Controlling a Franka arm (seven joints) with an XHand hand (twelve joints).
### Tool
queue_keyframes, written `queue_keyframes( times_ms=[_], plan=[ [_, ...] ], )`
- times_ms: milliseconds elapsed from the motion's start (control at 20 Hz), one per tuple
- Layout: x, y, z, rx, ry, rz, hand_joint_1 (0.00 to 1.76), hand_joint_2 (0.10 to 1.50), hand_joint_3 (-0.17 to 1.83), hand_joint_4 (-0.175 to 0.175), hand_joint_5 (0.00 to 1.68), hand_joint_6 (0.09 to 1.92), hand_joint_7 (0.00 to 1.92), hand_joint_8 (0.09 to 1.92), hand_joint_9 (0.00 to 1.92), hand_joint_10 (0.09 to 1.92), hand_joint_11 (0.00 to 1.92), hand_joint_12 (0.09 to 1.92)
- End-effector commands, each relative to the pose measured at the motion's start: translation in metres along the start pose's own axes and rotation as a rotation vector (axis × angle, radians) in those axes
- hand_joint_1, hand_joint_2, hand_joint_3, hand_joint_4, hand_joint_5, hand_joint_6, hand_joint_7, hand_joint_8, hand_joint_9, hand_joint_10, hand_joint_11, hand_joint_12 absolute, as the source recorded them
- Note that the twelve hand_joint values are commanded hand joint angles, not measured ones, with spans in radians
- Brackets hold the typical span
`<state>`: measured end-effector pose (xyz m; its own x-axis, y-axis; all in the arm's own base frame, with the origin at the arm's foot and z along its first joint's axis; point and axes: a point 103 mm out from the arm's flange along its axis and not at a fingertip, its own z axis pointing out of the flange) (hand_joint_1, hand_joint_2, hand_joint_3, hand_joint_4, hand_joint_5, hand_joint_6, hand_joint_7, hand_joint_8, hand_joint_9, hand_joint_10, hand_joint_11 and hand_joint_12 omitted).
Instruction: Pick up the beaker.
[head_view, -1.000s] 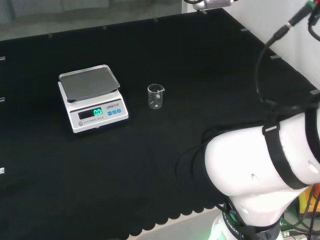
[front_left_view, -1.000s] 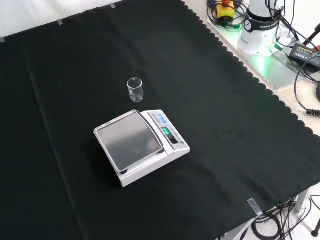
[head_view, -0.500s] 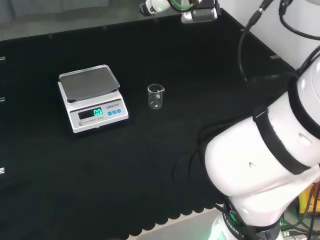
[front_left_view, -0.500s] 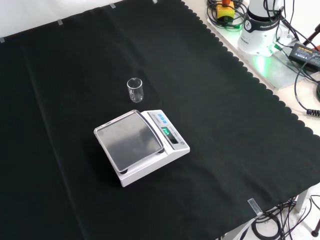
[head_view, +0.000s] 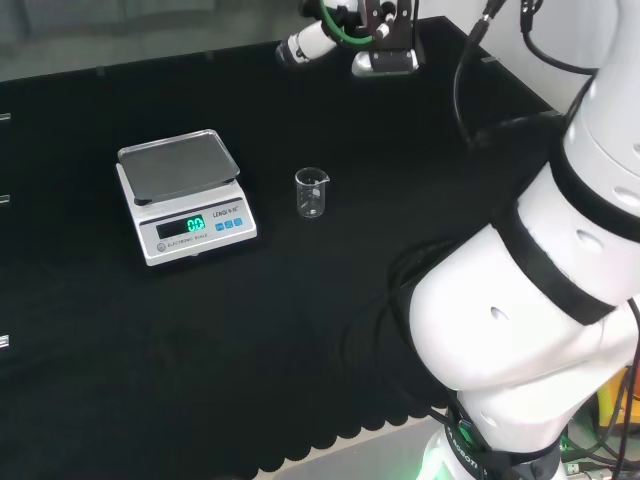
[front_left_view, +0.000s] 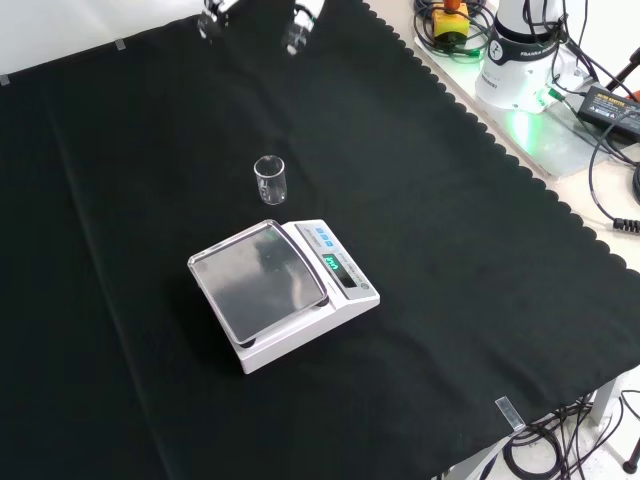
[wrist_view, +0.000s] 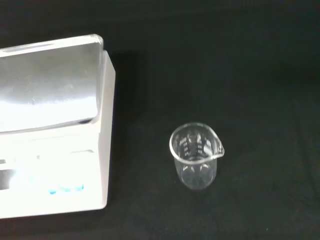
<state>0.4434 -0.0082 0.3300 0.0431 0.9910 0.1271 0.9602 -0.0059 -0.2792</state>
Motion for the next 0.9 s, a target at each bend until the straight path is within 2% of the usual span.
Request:
queue_keyframes(
  times_ms=[50,250,400,450,550,600,700,900],
  plan=[
    [-0.012,0.035,0.043,0.080,0.052,0.038,0.39,1.00,-0.12,-0.063,0.19,0.09,0.00,0.55,0.27,0.09,0.05,1.51],
    [-0.012,0.045,0.067,0.120,0.057,0.054,0.39,1.00,-0.12,-0.066,0.20,0.09,0.00,0.55,0.27,0.09,0.04,1.51],
    [-0.014,0.052,0.082,0.144,0.086,0.073,0.39,1.00,-0.11,-0.067,0.20,0.09,0.00,0.55,0.26,0.09,0.04,1.51],
    [-0.014,0.054,0.088,0.153,0.095,0.079,0.39,1.00,-0.11,-0.067,0.20,0.09,0.00,0.56,0.22,0.17,0.04,1.51],
    [-0.014,0.058,0.101,0.170,0.097,0.087,0.39,0.99,-0.09,-0.067,0.20,0.09,0.00,0.57,0.08,0.52,0.04,1.52],
    [-0.015,0.060,0.106,0.179,0.100,0.094,0.40,0.99,-0.09,-0.067,0.20,0.09,0.00,0.58,0.04,0.62,0.04,1.52],
    [-0.017,0.063,0.115,0.195,0.107,0.099,0.40,0.99,-0.09,-0.067,0.20,0.09,0.00,0.60,0.01,0.71,0.04,1.52],
    [-0.019,0.073,0.132,0.228,0.122,0.128,0.41,0.99,-0.08,-0.066,0.20,0.09,0.00,0.62,0.00,0.75,0.04,1.52]
  ],
)
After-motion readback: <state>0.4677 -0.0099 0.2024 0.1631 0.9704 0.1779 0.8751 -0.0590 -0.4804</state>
